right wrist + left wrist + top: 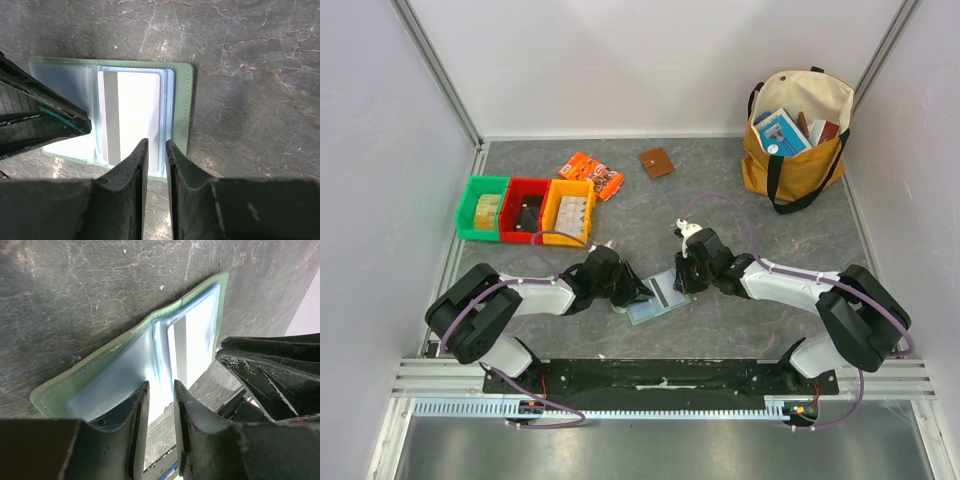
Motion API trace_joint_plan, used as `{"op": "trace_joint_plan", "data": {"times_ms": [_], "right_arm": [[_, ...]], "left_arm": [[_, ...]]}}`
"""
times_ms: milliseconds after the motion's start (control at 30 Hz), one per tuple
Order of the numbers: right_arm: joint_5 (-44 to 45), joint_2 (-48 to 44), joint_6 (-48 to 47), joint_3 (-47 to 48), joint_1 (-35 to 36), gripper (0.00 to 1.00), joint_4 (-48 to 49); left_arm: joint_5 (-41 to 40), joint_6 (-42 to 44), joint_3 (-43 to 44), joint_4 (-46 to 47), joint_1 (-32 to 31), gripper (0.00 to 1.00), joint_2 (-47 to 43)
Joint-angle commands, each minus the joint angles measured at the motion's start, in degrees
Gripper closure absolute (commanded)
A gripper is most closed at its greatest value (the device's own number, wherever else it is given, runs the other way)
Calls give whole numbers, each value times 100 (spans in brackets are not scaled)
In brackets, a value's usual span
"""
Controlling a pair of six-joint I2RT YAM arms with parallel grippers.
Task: Take the credit cards out of the card holder
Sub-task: Remove the credit card from the card holder.
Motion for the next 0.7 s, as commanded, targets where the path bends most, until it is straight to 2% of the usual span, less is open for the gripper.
{"op": "trace_joint_plan", "data": {"times_ms": [0, 400, 667], "right_arm": [[34, 105, -79, 146, -16, 74, 11], [-713, 439, 18, 58, -16, 82, 327], [-731, 535, 61, -13, -16, 82, 354]], "left_arm": [[-54, -83, -81, 71, -37, 67, -100], [183, -223, -98, 422, -37, 67, 14], [367, -294, -98, 826, -37, 68, 58]]}}
